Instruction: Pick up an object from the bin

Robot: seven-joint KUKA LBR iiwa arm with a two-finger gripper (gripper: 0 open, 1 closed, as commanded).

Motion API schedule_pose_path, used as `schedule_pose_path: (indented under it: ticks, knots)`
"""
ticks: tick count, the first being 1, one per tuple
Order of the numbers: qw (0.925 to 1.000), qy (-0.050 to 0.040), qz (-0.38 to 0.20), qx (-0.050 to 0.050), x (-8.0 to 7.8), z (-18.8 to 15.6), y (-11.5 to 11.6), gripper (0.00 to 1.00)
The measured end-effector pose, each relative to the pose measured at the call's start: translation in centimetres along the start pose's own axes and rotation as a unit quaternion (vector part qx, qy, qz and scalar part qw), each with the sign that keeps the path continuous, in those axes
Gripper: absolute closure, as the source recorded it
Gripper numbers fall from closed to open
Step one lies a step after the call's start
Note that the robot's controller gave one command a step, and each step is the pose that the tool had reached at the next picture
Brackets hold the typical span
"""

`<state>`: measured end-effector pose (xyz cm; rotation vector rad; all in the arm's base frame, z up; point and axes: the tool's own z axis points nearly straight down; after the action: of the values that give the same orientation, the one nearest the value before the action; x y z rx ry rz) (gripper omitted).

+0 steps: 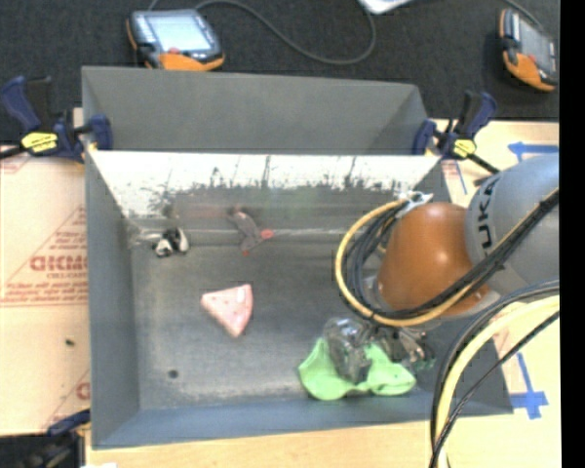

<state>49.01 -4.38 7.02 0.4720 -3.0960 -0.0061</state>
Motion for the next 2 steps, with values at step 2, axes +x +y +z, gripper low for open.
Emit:
schedule_pose_path:
  ticks: [2]
  knots:
    - [0.9956,-0.0081,0.093,0.005,-4.9,-8.9,-13.5,1.00]
